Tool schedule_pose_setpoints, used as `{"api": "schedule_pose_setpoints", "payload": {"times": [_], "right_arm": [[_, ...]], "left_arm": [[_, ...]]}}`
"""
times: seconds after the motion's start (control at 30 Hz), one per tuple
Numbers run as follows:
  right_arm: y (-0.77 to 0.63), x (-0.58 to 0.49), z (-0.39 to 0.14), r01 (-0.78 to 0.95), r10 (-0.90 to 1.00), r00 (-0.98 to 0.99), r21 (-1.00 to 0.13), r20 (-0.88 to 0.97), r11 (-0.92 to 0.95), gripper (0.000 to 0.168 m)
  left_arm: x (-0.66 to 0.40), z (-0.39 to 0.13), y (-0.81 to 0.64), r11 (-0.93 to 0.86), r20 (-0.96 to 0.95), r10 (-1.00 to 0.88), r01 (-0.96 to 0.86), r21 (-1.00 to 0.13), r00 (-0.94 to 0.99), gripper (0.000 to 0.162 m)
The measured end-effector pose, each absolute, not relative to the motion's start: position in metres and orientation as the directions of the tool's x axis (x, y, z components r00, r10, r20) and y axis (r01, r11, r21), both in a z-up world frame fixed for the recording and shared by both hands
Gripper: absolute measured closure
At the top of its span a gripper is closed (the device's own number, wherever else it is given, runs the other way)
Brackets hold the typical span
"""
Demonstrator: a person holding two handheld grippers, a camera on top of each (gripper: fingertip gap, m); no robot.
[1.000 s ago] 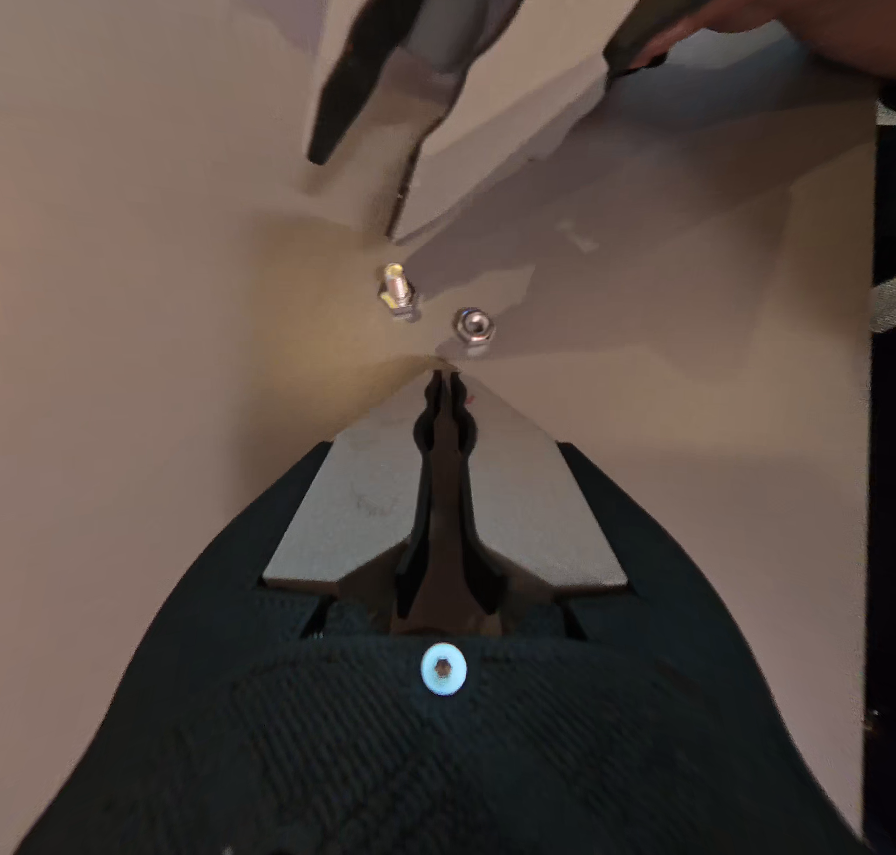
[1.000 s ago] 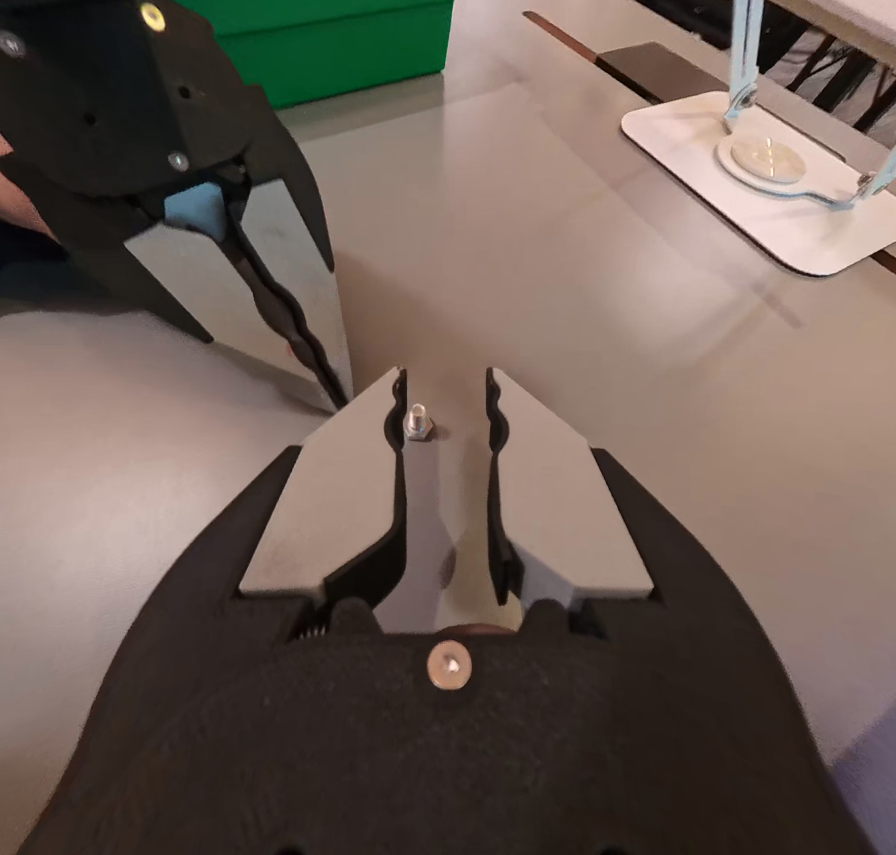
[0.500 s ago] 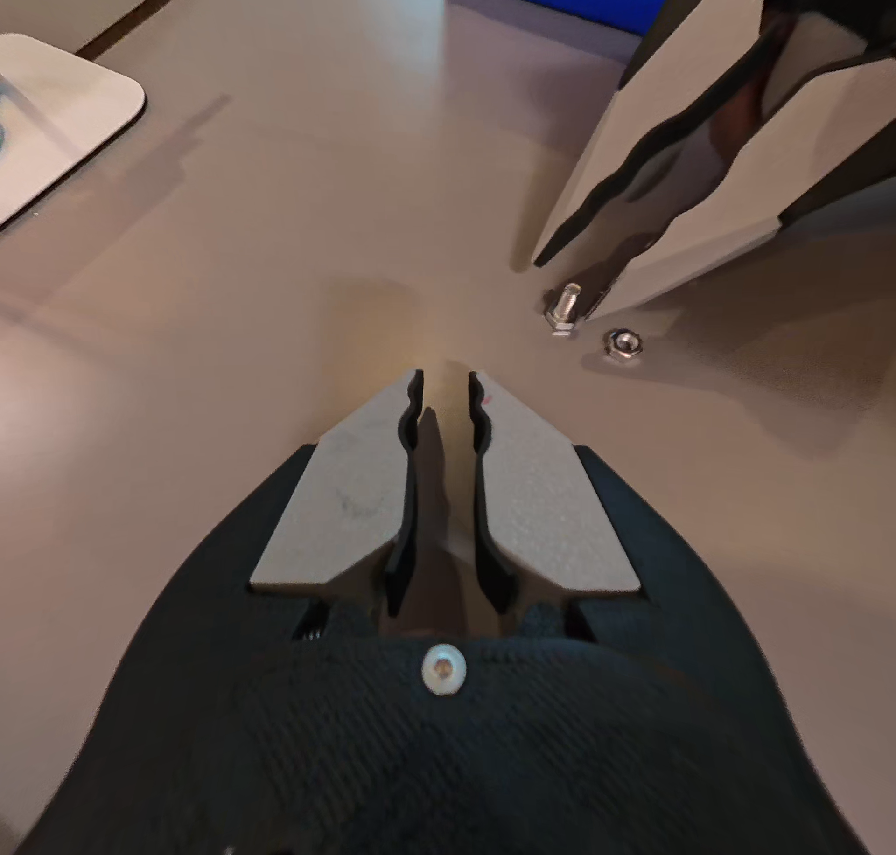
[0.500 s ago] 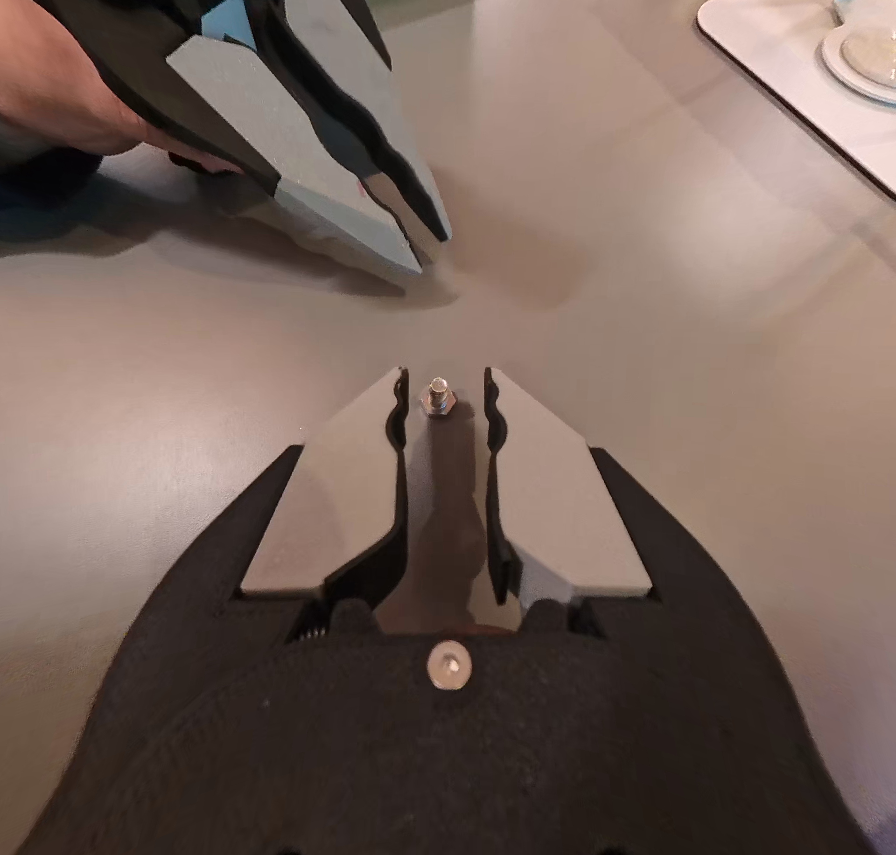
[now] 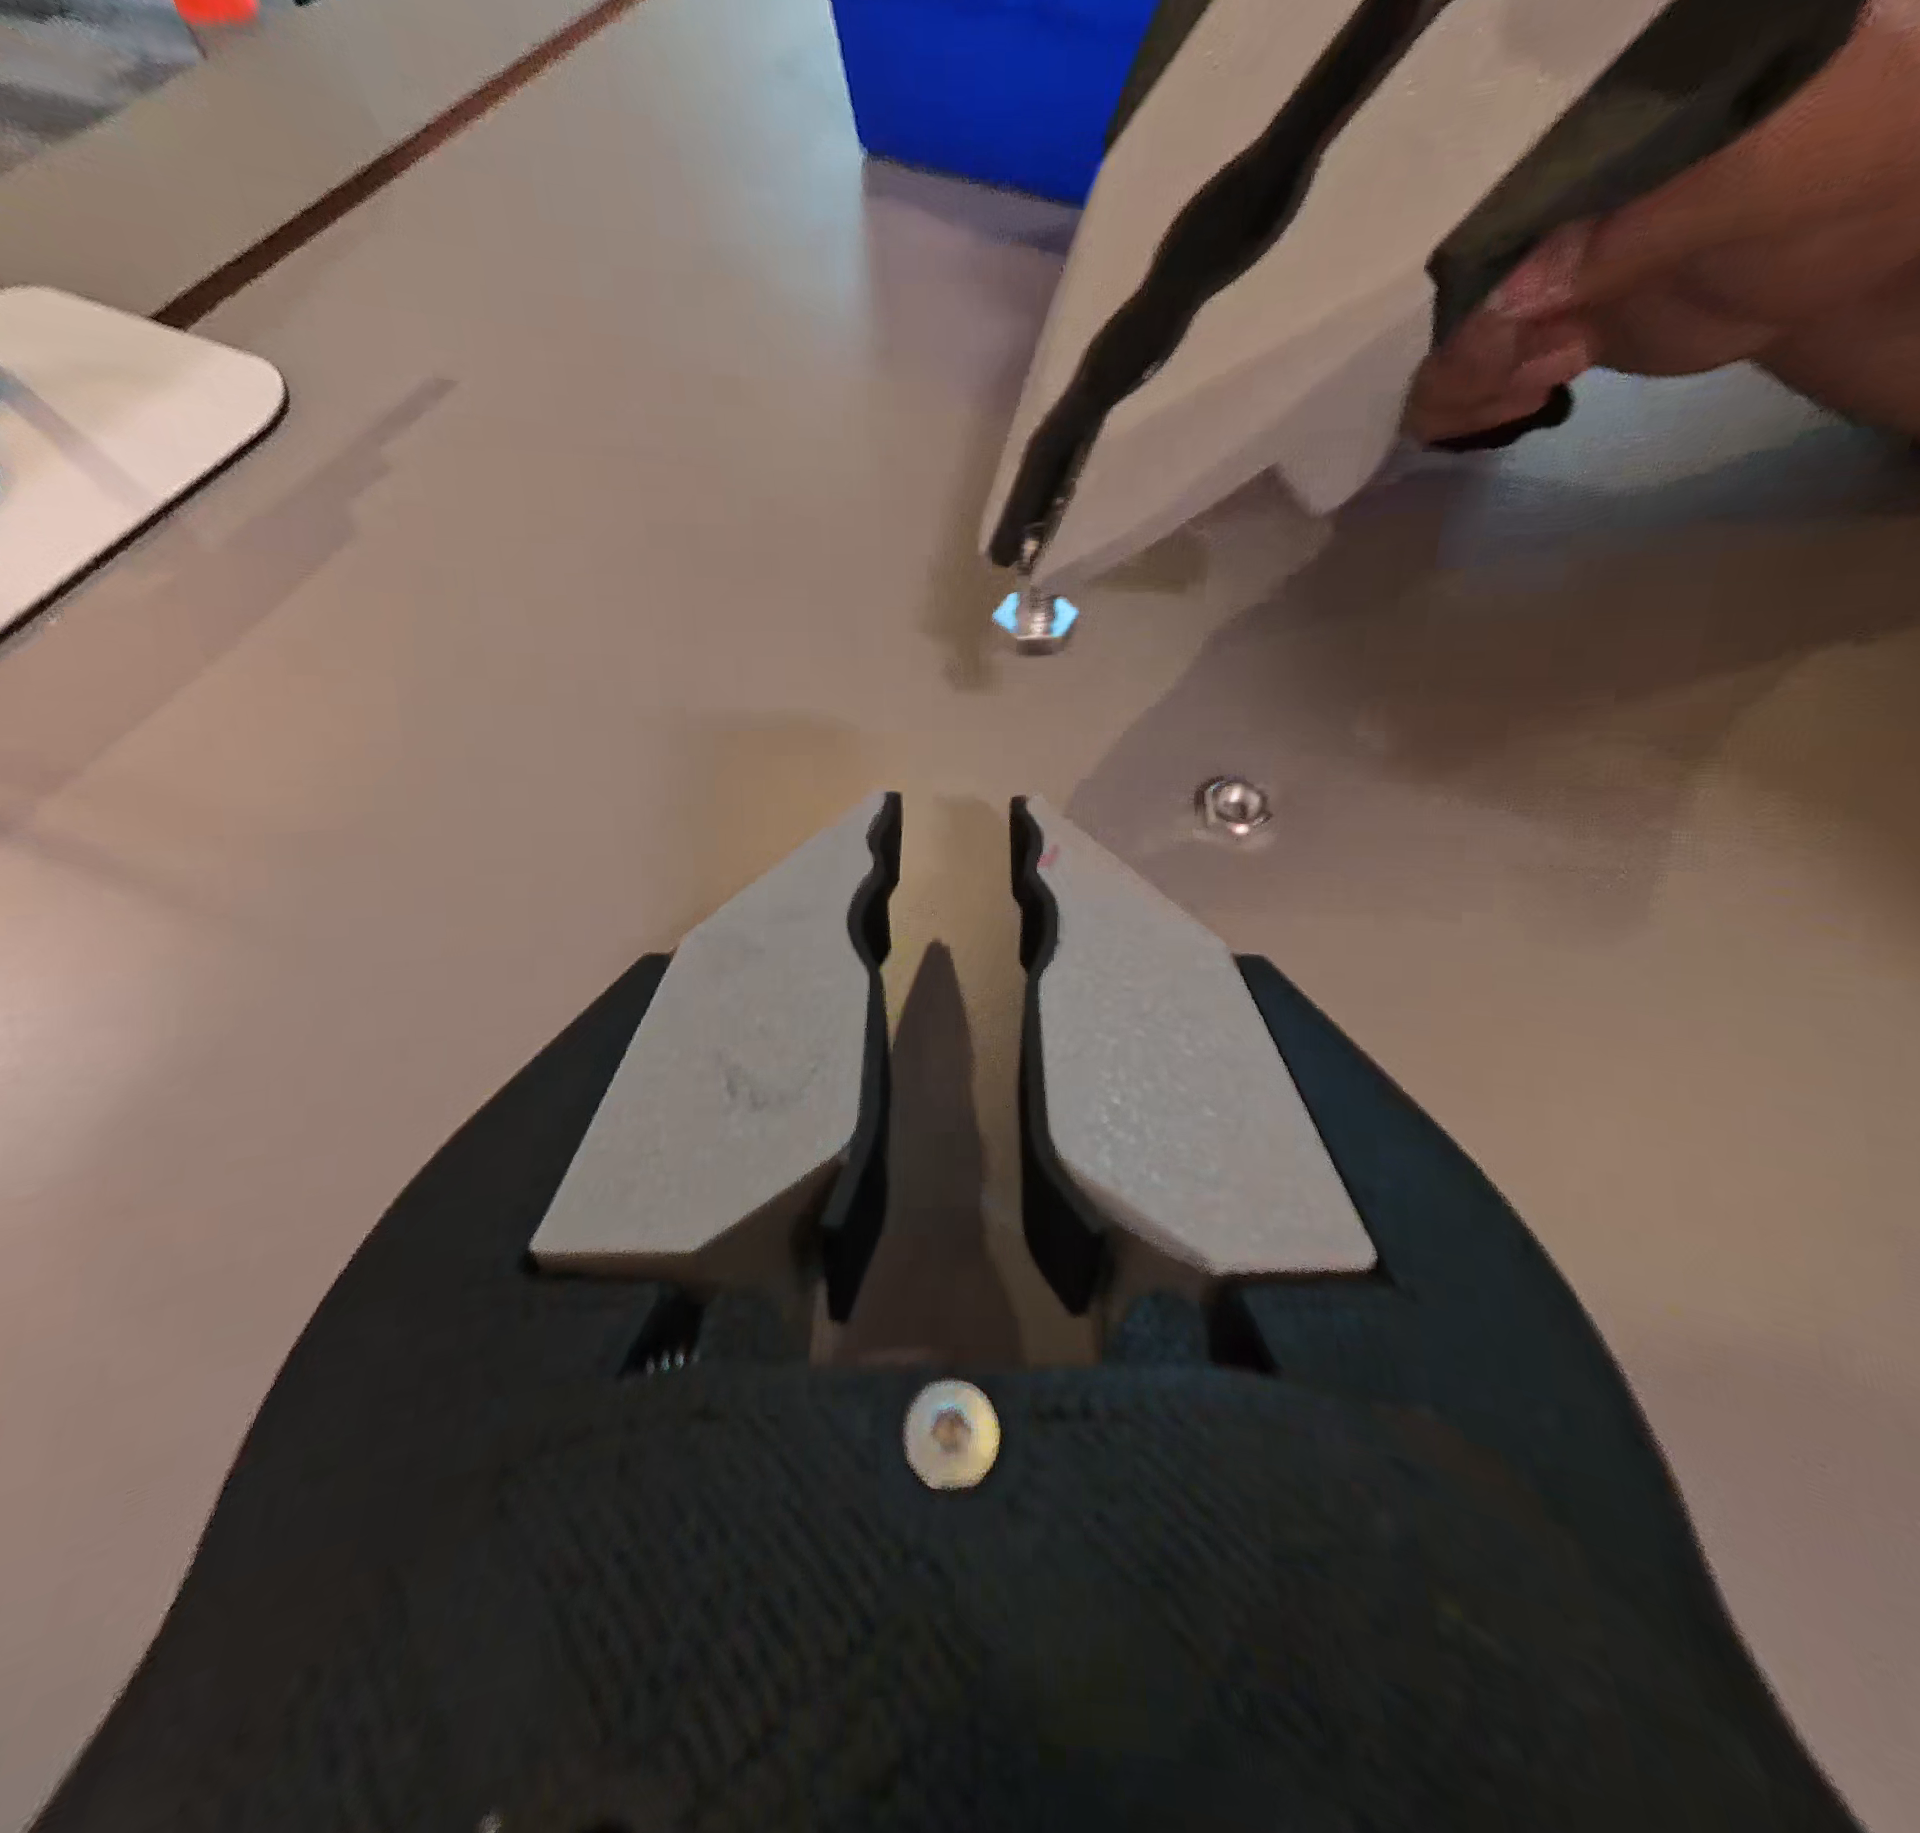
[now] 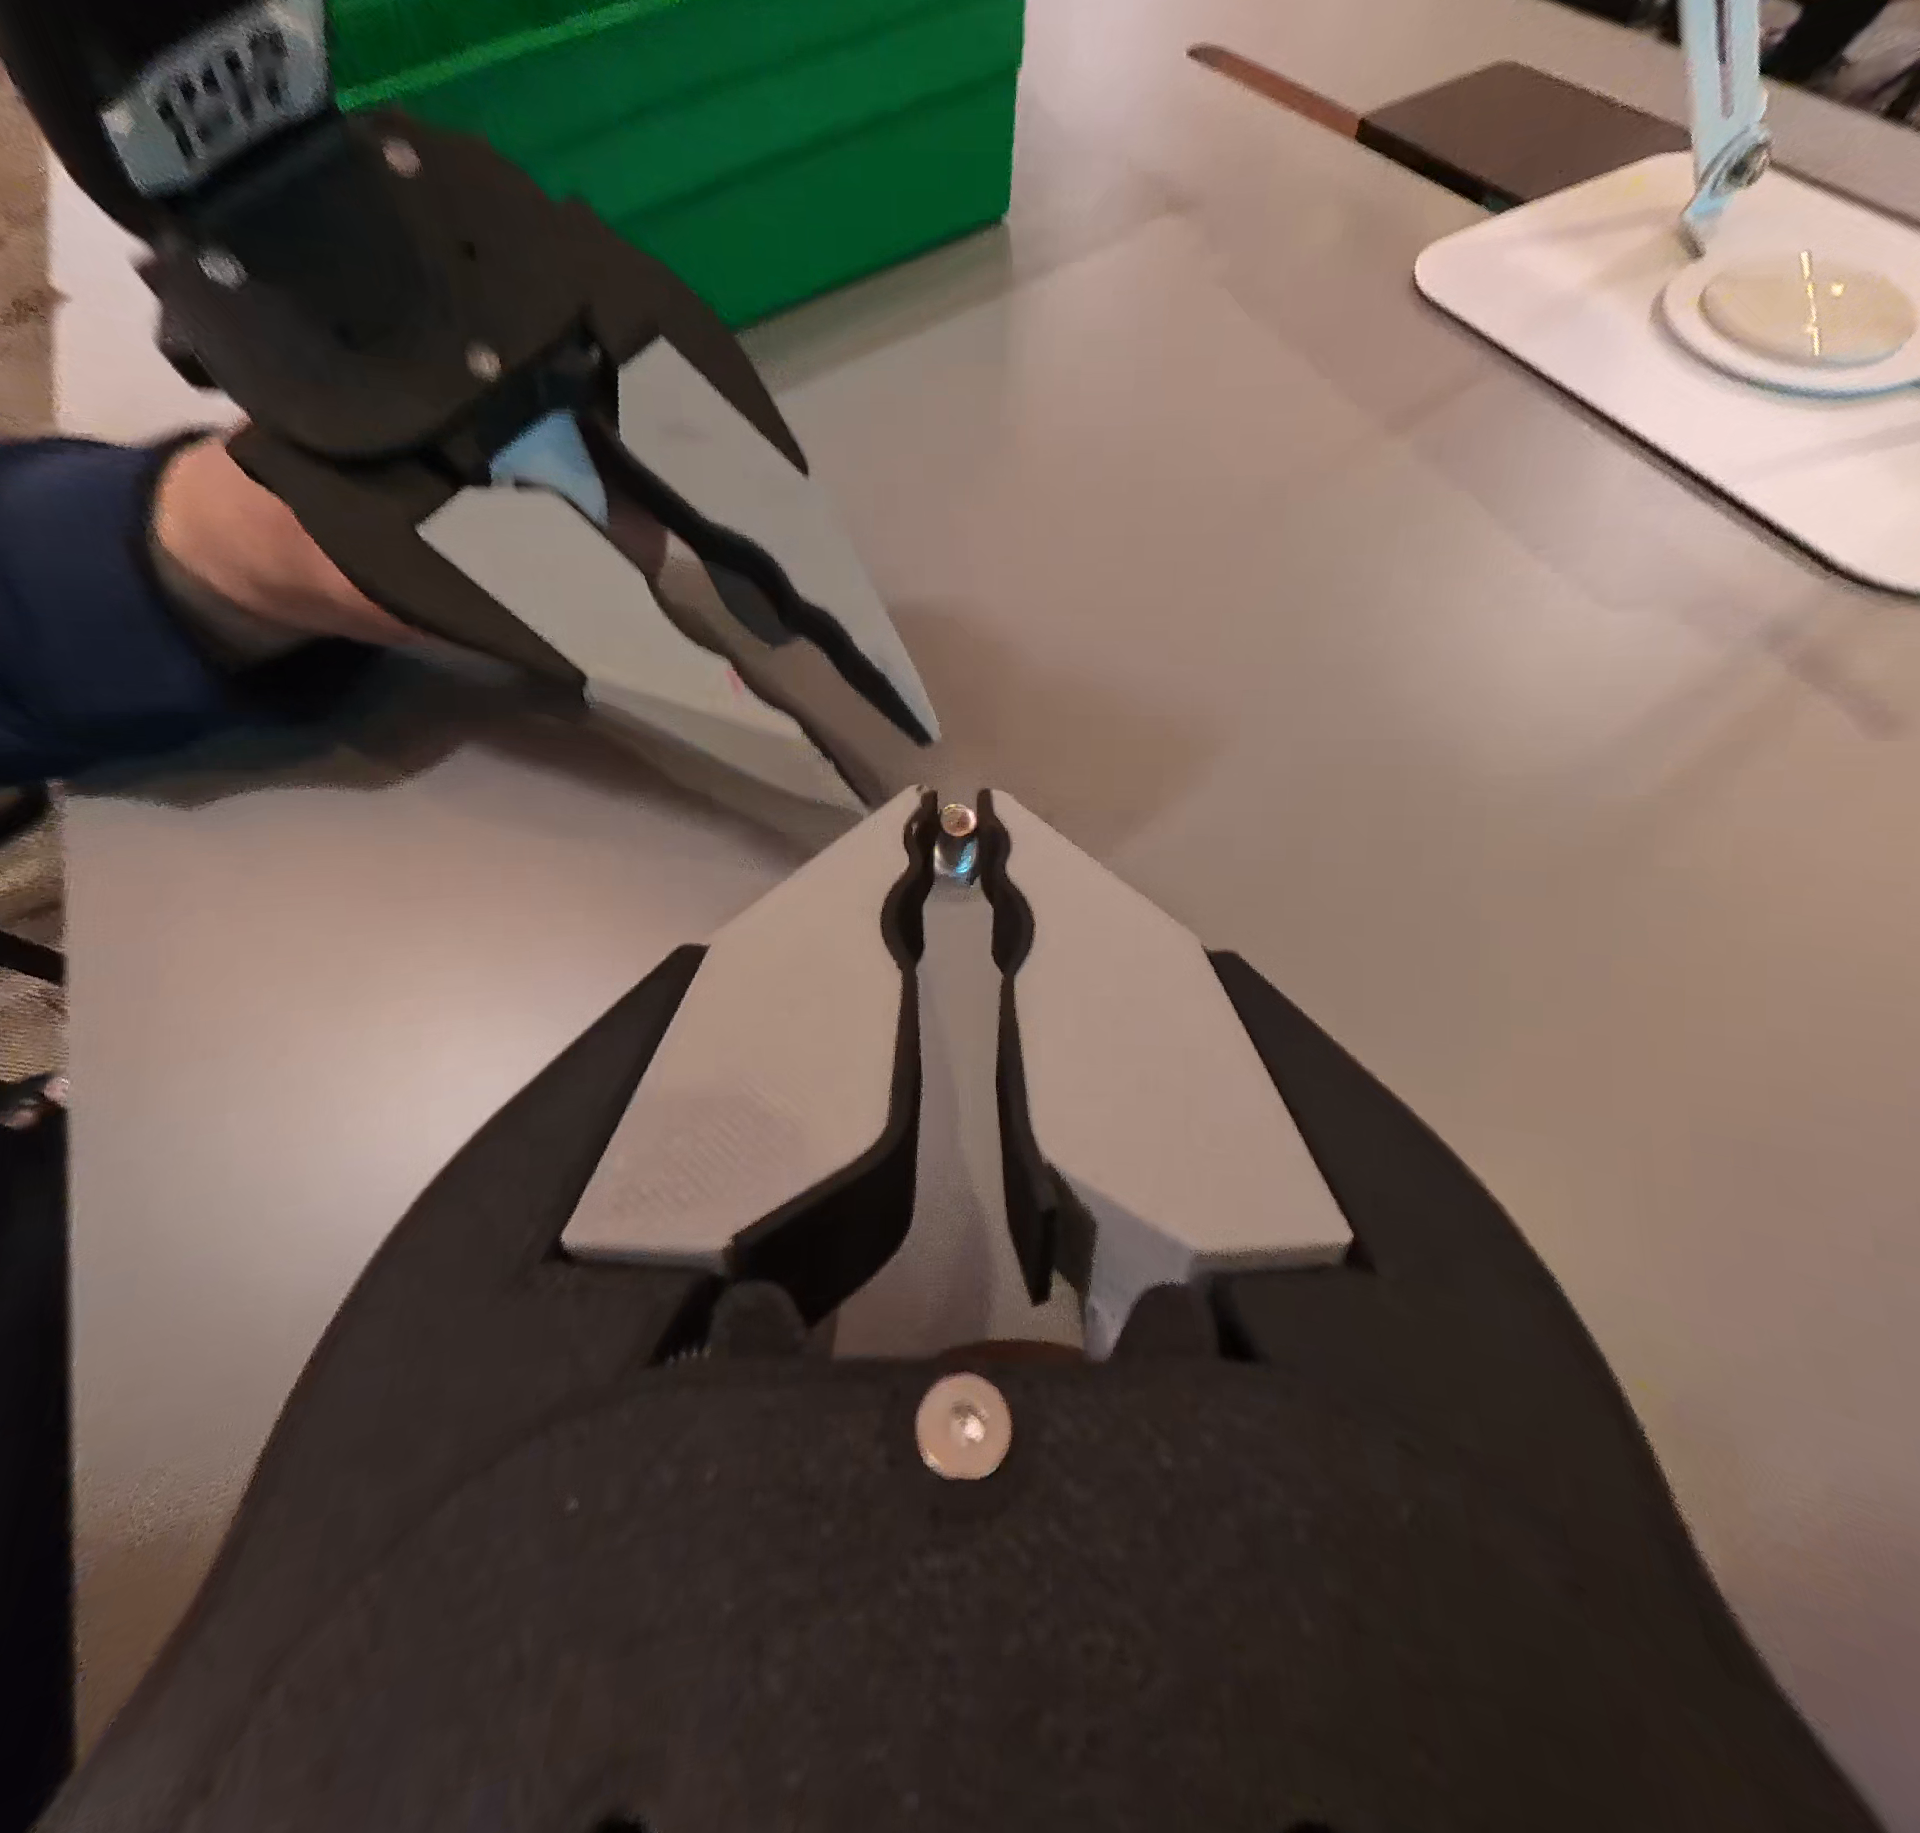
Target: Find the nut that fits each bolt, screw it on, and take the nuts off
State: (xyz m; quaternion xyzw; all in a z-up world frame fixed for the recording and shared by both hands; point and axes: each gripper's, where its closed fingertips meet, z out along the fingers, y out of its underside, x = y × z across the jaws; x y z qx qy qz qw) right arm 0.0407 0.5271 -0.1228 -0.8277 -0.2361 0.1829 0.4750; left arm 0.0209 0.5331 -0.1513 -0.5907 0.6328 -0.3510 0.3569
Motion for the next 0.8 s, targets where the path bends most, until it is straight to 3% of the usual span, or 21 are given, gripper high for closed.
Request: {"api": "schedule_pose_setpoints", "payload": {"times": [0.2,0.8], "right_arm": [[0.538,0.023,-0.100,0.197,0.630,0.767,-0.892,-0.118,-0.406,0.164],[0.520,0.009,-0.097,0.179,0.701,0.697,-0.912,-0.148,-0.370,0.164]], "left_arm": [[0.027,-0.135,0.530,0.039,-0.021,-0.999,-0.404,-0.914,-0.050,0.138],[0.030,-0.126,0.511,0.061,-0.014,-0.991,-0.345,-0.937,-0.136,0.139]]}}
